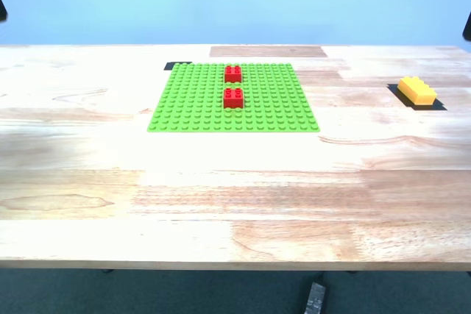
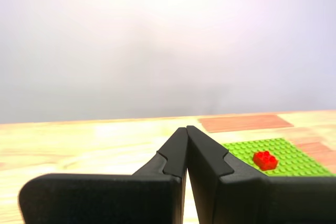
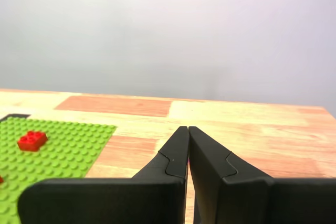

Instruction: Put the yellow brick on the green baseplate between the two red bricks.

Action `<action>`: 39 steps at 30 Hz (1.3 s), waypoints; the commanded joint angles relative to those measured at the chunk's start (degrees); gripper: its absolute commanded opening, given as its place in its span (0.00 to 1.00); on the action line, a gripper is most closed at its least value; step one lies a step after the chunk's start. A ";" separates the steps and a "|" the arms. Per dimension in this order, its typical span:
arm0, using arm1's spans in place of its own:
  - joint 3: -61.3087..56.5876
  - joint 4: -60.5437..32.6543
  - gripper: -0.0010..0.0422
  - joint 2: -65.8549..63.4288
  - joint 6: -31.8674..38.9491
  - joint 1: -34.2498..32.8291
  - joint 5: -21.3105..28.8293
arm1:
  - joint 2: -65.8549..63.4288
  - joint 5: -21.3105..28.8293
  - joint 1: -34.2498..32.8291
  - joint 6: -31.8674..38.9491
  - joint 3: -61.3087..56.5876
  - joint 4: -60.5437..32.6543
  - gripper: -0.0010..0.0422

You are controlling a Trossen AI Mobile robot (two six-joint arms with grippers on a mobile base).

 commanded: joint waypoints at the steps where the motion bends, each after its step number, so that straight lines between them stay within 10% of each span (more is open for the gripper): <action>1: 5.22 -4.74 0.02 1.90 4.42 0.00 0.07 | 1.77 0.37 -0.02 0.31 2.80 -0.39 0.02; 20: 41.62 -39.10 0.02 33.86 23.74 -0.33 24.04 | 35.23 3.32 -1.40 2.97 29.66 -20.02 0.02; 32: 46.01 -42.23 0.02 41.99 27.87 -0.33 24.22 | 60.48 -3.28 -11.78 -8.46 56.89 -46.45 0.04; 39: 45.94 -42.84 0.02 43.41 27.89 -0.55 24.26 | 74.18 -6.80 -15.17 -10.56 71.60 -55.45 0.27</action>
